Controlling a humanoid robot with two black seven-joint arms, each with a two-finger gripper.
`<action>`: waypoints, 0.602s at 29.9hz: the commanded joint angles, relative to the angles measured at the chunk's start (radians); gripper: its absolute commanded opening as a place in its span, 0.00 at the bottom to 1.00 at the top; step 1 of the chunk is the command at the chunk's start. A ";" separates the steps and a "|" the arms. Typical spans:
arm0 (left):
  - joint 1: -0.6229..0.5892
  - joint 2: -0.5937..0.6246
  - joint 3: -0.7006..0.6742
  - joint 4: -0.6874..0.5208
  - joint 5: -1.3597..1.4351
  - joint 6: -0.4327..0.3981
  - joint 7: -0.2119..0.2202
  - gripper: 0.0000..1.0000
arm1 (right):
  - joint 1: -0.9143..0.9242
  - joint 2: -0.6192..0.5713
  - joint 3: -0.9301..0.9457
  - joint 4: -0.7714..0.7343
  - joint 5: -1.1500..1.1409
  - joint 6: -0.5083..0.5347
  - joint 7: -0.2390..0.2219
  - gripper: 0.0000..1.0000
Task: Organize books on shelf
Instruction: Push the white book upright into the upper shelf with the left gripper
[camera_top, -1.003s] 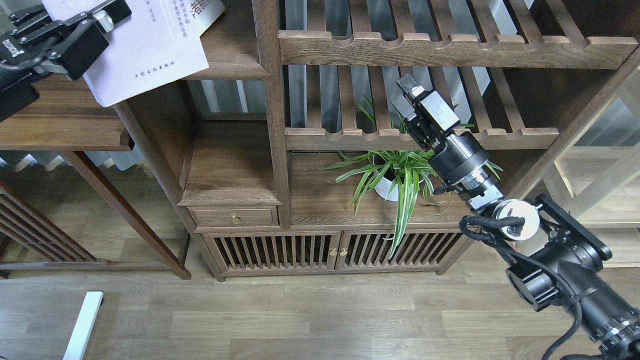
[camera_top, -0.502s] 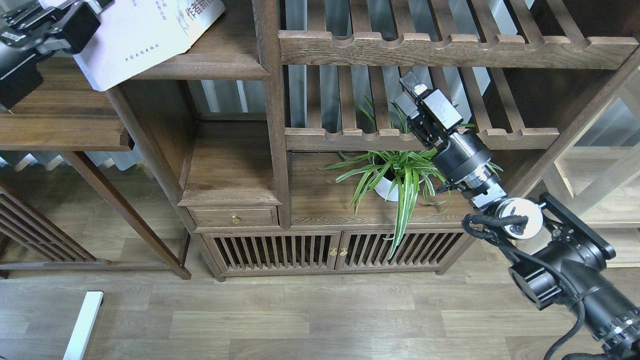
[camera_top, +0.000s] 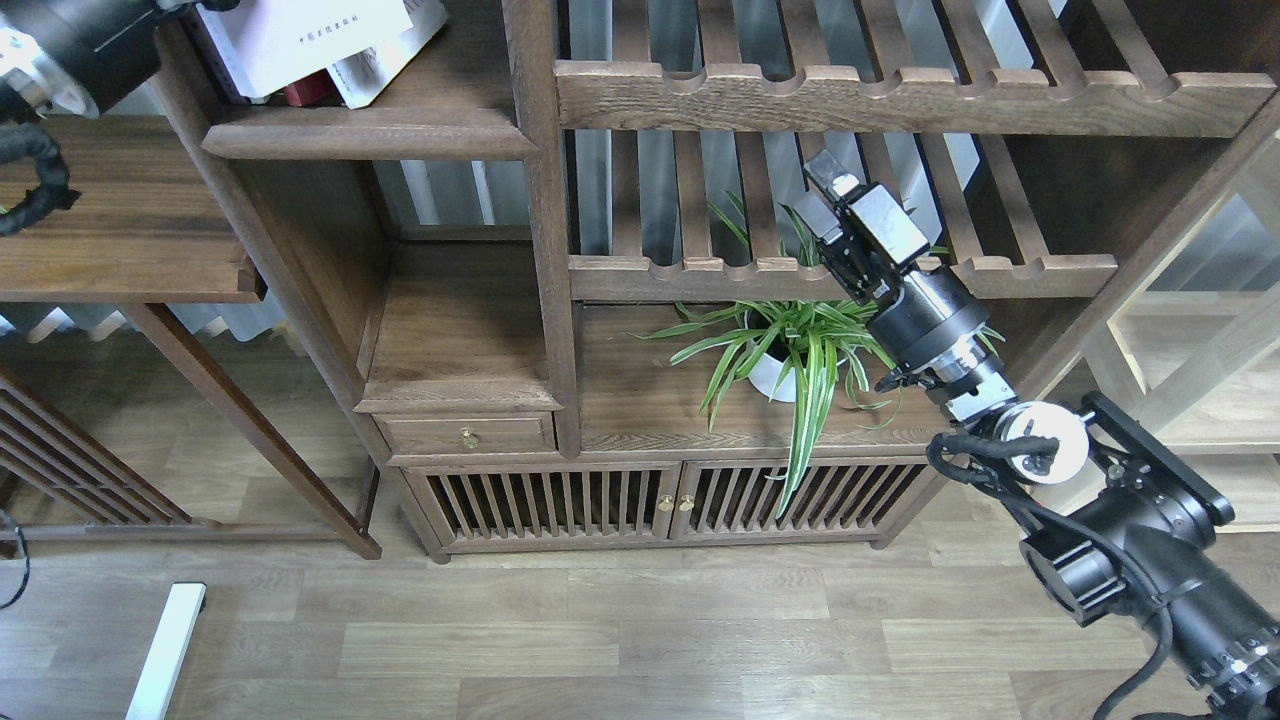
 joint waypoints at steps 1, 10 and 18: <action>-0.061 -0.005 0.039 0.074 0.000 0.000 -0.023 0.01 | 0.000 0.000 0.001 0.000 0.000 0.000 0.000 0.91; -0.142 -0.065 0.159 0.224 0.000 0.000 -0.098 0.01 | 0.000 -0.001 0.003 0.002 0.000 0.000 0.000 0.91; -0.222 -0.125 0.233 0.335 0.001 0.002 -0.152 0.01 | -0.005 -0.004 0.001 0.003 0.000 0.000 0.000 0.91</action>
